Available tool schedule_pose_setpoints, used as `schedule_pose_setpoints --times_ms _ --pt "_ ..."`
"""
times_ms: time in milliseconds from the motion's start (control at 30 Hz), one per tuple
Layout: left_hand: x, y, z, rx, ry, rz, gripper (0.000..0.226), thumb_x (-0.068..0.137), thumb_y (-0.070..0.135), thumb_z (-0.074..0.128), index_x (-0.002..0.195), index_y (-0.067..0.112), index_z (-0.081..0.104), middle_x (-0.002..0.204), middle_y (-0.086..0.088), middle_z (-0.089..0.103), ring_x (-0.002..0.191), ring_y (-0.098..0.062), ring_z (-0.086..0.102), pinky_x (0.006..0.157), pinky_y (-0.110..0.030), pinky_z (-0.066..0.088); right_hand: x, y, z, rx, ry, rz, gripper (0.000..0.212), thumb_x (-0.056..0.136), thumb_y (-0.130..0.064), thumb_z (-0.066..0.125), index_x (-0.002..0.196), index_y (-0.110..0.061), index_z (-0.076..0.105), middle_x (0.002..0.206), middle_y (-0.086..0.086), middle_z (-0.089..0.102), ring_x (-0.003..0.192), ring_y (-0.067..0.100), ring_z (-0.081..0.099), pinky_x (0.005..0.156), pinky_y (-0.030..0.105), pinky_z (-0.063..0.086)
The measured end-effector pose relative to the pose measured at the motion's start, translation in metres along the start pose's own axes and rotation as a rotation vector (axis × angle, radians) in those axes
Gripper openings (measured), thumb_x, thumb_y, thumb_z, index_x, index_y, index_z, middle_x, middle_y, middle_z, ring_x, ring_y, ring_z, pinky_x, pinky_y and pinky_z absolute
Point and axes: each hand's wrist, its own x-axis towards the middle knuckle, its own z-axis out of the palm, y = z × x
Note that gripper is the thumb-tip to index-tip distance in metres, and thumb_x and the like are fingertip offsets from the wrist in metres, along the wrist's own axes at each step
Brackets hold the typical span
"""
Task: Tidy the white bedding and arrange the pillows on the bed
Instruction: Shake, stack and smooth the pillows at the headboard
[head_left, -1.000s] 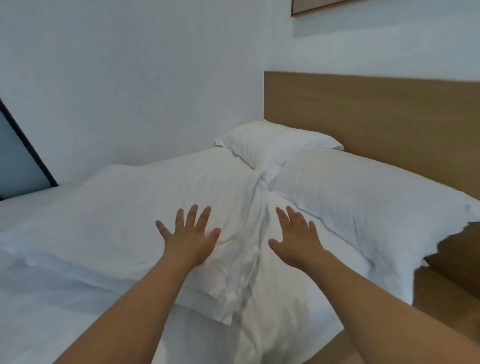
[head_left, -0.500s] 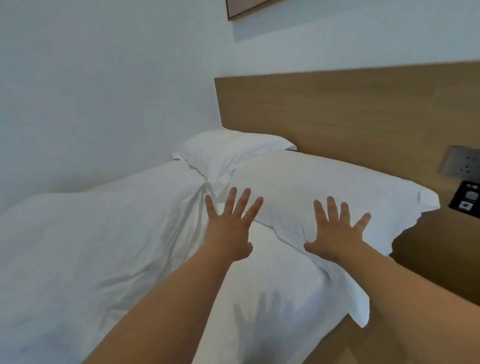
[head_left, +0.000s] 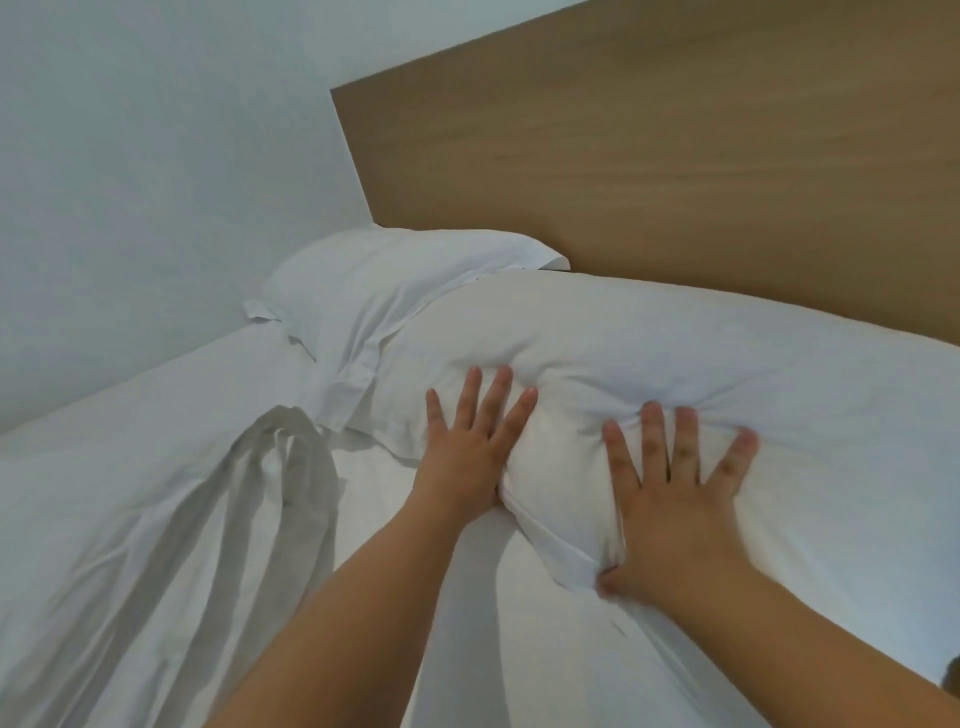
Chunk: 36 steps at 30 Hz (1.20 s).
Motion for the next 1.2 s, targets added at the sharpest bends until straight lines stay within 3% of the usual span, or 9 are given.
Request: schedule_pose_setpoints --times_ms 200,333,400,467,533,633,733,967,1200 --pt "0.018 -0.019 0.025 0.021 0.207 0.150 0.101 0.082 0.040 0.062 0.155 0.025 -0.006 0.162 -0.015 0.003 0.146 -0.046 0.002 0.105 -0.074 0.012 0.023 -0.039 -0.004 -0.012 -0.032 0.124 0.083 0.100 -0.039 0.037 0.147 0.010 -0.010 0.143 0.051 -0.007 0.134 0.066 0.002 0.097 0.081 0.000" --pt "0.025 -0.026 0.033 0.048 0.289 0.193 0.080 0.089 0.033 0.053 0.154 0.019 0.009 0.160 -0.017 0.013 0.145 -0.047 0.012 0.103 -0.075 0.015 0.040 -0.053 0.000 -0.045 -0.068 0.198 0.082 0.100 -0.037 0.037 0.143 0.019 -0.005 0.139 0.055 -0.003 0.132 0.067 0.006 0.093 0.083 -0.002" --pt "0.031 -0.030 0.036 0.092 0.296 0.206 0.061 0.095 0.022 0.041 0.152 0.013 0.021 0.158 -0.016 0.022 0.144 -0.044 0.021 0.101 -0.076 0.018 0.048 -0.052 0.012 0.142 -0.017 0.196 0.055 0.103 -0.015 0.014 0.139 0.025 0.005 0.136 0.058 0.007 0.129 0.068 0.016 0.097 0.081 0.004" --pt "0.034 -0.034 0.034 0.109 0.291 0.197 0.051 0.096 0.014 0.034 0.146 0.007 0.037 0.154 -0.014 0.033 0.140 -0.038 0.034 0.103 -0.071 0.026 0.047 -0.046 0.016 0.159 -0.124 0.128 0.057 0.091 0.013 -0.003 0.123 0.029 0.041 0.120 0.059 0.034 0.112 0.067 0.043 0.098 0.076 0.021" --pt "0.033 -0.035 0.021 0.020 0.238 0.215 0.044 0.089 0.010 0.038 0.127 0.004 0.059 0.136 -0.017 0.056 0.121 -0.036 0.057 0.094 -0.057 0.047 0.051 -0.045 0.007 0.037 -0.092 0.012 0.040 0.084 0.013 0.026 0.088 0.024 0.065 0.094 0.054 0.053 0.083 0.061 0.060 0.083 0.069 0.040" --pt "0.036 -0.045 -0.061 -0.149 -0.020 0.160 0.021 0.073 0.005 0.057 0.093 0.008 0.063 0.086 -0.011 0.067 0.073 -0.032 0.067 0.054 -0.032 0.045 0.037 -0.020 -0.093 -0.079 -0.427 -0.051 0.030 0.083 -0.002 0.059 0.108 0.014 0.062 0.106 0.040 0.061 0.095 0.051 0.062 0.082 0.064 0.048" --pt "0.054 -0.062 -0.173 -0.206 -0.187 0.010 0.024 0.086 0.007 0.048 0.109 0.013 0.055 0.094 -0.007 0.065 0.084 -0.030 0.063 0.060 -0.032 0.032 0.032 0.026 -0.204 -0.256 -0.325 -0.146 0.042 0.094 -0.003 0.051 0.136 0.000 0.045 0.133 0.023 0.054 0.120 0.041 0.054 0.099 0.055 0.044" --pt "0.103 -0.165 -0.446 -0.235 -0.234 -0.037 0.024 0.087 0.011 0.052 0.107 0.016 0.062 0.103 -0.008 0.064 0.093 -0.030 0.062 0.073 -0.033 0.042 0.044 0.098 -0.509 -0.252 -0.201 -0.167 0.026 0.091 -0.018 0.053 0.113 -0.023 0.065 0.112 -0.006 0.065 0.104 0.016 0.064 0.077 0.027 0.048" --pt "0.050 -0.341 -0.554 -0.203 -0.351 -0.205 0.024 0.085 0.015 0.054 0.106 0.019 0.064 0.107 -0.007 0.065 0.097 -0.030 0.063 0.079 -0.035 0.047 0.081 -0.007 -0.705 -0.278 -0.147 -0.384 0.024 0.088 -0.025 0.059 0.111 -0.023 0.065 0.110 -0.005 0.066 0.101 0.017 0.065 0.073 0.026 0.041"
